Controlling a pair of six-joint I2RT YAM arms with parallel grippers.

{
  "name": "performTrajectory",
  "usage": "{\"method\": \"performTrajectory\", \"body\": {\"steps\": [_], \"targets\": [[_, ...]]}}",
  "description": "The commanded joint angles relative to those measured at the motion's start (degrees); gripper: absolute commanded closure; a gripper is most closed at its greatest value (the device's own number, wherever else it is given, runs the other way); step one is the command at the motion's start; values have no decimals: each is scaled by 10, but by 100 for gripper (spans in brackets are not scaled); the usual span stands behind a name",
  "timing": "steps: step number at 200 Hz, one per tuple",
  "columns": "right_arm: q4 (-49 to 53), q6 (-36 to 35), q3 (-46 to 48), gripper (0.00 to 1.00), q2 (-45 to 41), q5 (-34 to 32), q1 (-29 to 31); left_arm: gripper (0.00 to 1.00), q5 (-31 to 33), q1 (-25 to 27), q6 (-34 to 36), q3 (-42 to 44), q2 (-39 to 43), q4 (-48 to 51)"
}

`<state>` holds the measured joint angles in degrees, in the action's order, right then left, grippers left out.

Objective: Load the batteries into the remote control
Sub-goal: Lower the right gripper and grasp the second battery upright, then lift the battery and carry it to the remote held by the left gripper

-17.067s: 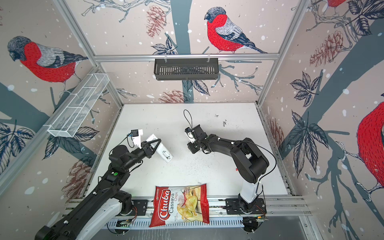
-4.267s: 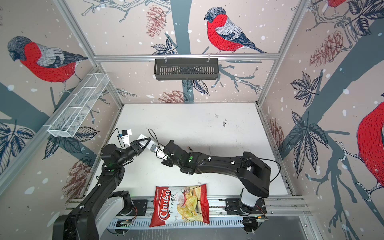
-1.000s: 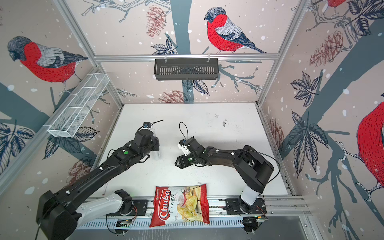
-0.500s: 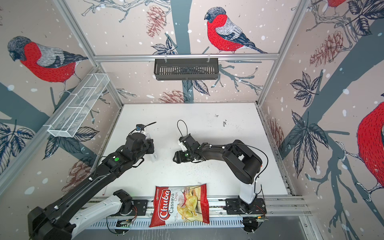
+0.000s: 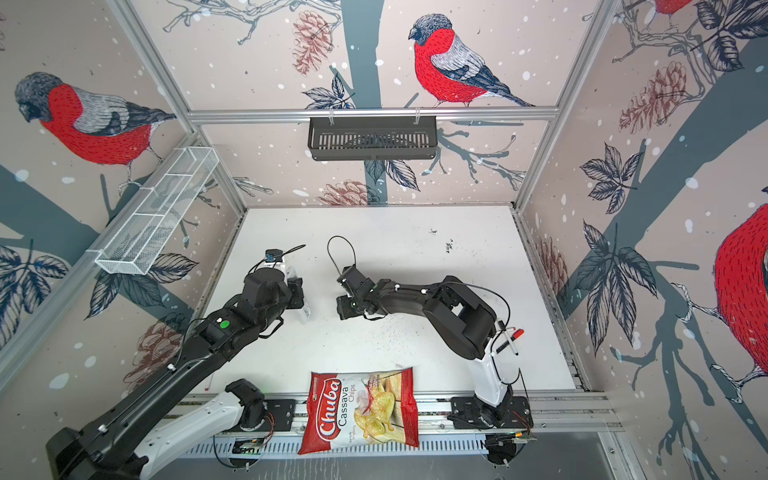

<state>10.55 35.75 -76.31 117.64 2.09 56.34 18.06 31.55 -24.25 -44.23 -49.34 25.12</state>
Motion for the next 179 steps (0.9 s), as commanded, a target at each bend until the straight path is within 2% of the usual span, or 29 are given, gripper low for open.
{"method": "performTrajectory", "body": {"steps": [1,43,78,131,179], "targets": [[130,1,-32,43,37,-90,19,100,2,-2,-2,1,7,9],[134,0,-34,62,49,-115,31,100,7,-2,0,3,24,10],[112,-32,-12,76,29,-115,32,100,6,-2,-2,5,28,11],[51,-133,60,83,-14,-52,7,100,-18,-2,-1,6,20,-1],[40,-199,87,88,-35,-42,-7,100,-35,-2,-2,10,15,-13]]}}
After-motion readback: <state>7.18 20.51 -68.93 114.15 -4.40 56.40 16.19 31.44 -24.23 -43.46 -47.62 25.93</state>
